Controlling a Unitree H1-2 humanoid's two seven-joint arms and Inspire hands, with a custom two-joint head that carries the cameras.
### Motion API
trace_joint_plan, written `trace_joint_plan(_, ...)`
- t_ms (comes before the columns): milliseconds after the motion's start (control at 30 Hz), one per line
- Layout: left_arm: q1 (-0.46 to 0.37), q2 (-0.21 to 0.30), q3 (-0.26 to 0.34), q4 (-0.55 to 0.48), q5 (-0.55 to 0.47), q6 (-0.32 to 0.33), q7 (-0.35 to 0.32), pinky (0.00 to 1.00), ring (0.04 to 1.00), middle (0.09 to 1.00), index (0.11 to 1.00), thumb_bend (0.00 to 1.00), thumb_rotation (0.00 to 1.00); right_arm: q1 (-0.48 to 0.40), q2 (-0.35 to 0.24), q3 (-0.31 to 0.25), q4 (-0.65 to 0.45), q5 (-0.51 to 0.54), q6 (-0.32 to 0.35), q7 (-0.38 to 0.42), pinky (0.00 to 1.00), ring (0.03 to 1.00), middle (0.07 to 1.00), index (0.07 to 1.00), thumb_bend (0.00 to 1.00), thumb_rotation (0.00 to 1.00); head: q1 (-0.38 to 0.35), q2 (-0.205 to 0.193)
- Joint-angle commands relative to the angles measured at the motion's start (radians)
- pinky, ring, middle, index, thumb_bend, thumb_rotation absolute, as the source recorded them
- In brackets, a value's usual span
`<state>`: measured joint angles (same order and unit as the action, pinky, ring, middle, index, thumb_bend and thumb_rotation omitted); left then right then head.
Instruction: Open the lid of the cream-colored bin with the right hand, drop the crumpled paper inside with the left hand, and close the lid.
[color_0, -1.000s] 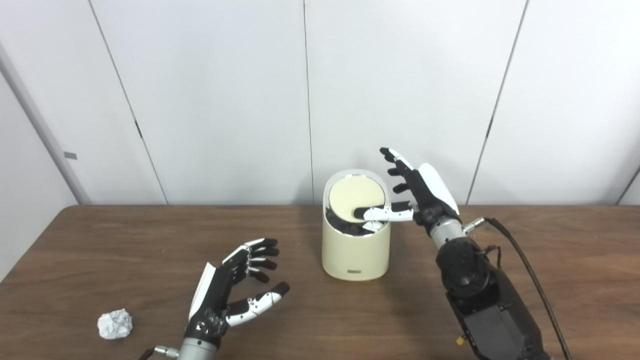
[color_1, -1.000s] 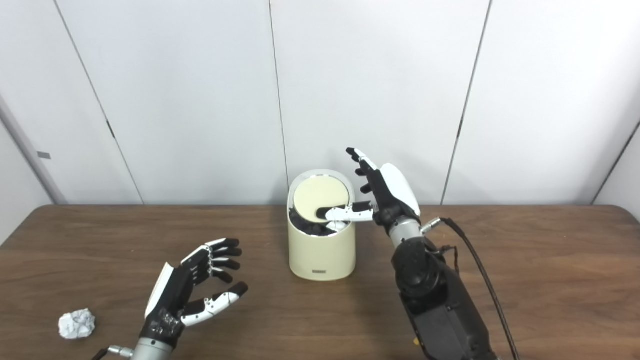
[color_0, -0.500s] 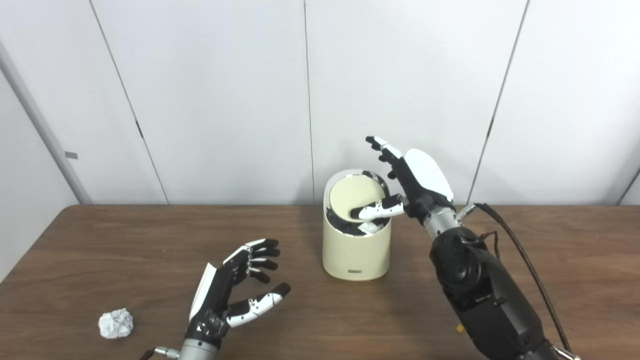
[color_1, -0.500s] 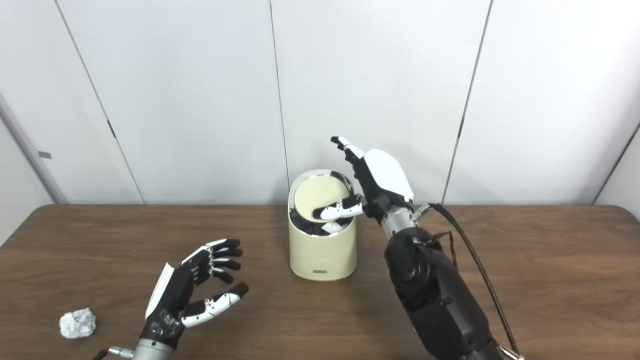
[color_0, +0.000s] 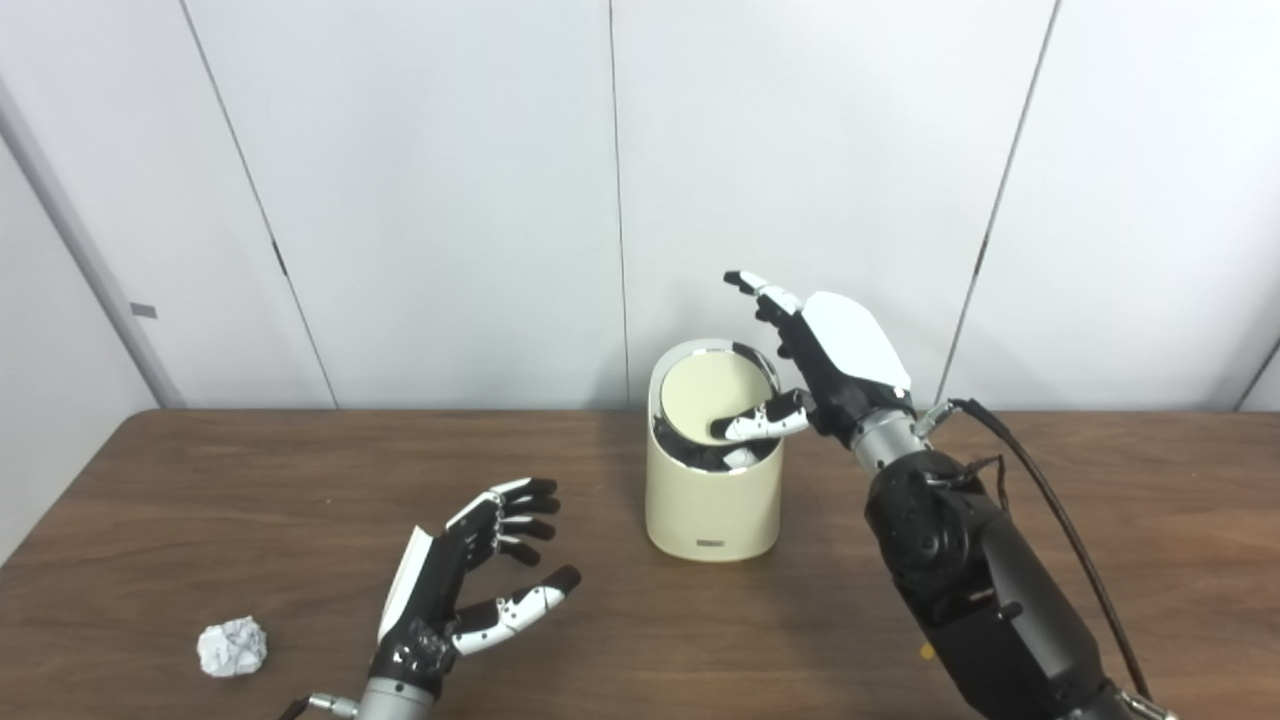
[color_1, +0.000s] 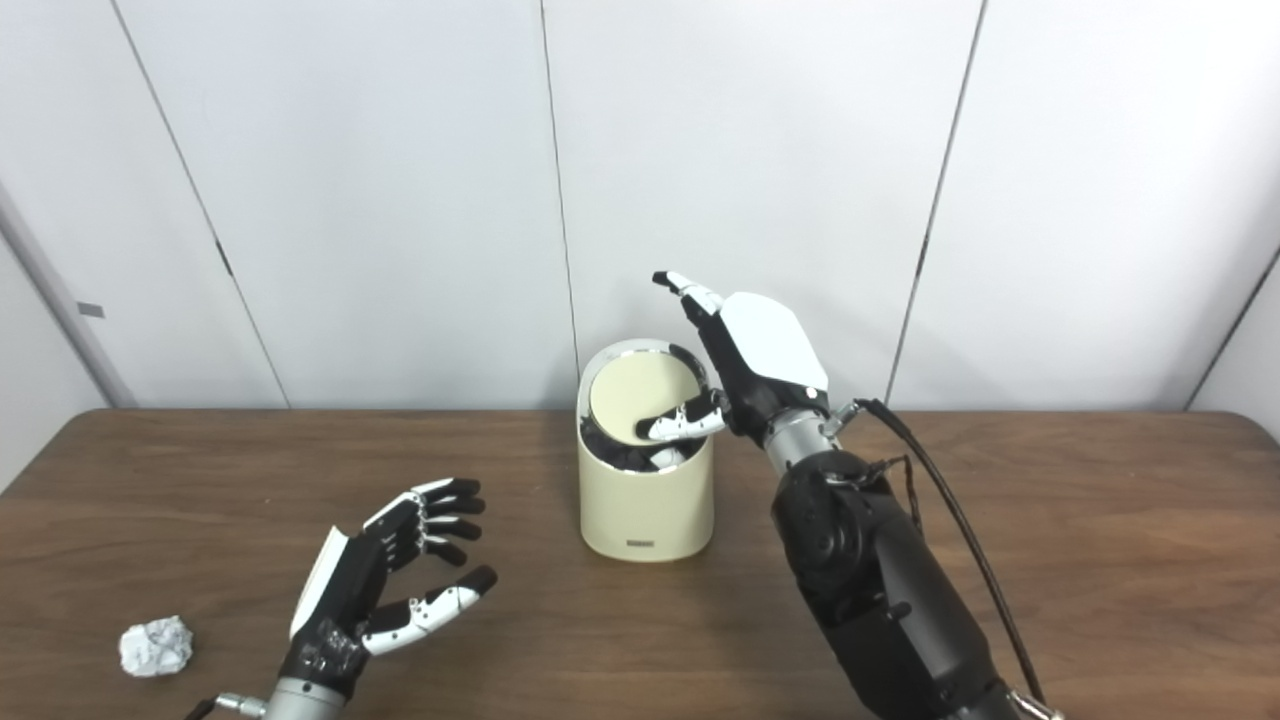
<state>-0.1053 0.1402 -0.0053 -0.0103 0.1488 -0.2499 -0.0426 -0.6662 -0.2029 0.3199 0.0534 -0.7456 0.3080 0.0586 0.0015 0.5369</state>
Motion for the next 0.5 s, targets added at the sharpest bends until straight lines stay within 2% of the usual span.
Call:
trace_joint_plan(0, -0.014, 0.010, 0.005, -0.036, -0.001, -0.014, 0.006, 0.56, 0.659, 0.733, 0.772, 0.64, 0.19, -0.021, -0.017, -0.007, -0.012, -0.027, 0.003, -0.001, 0.63, 0.817, 0.900, 0.895, 0.87, 0.00, 0.001, 0.001)
trace_joint_plan(333, -0.015, 0.009, 0.006, -0.042, -0.004, -0.011, 0.003, 0.55, 0.660, 0.737, 0.773, 0.65, 0.19, -0.010, -0.016, -0.013, -0.003, -0.020, -0.006, -0.002, 0.64, 0.815, 0.898, 0.889, 0.85, 0.00, 0.000, 0.008)
trace_joint_plan(467, -0.016, 0.010, 0.005, -0.038, -0.007, -0.012, 0.000, 0.56, 0.658, 0.732, 0.771, 0.65, 0.19, -0.014, -0.020, -0.002, 0.010, -0.025, -0.013, 0.007, 0.66, 0.828, 0.913, 0.899, 0.85, 0.04, 0.000, 0.008)
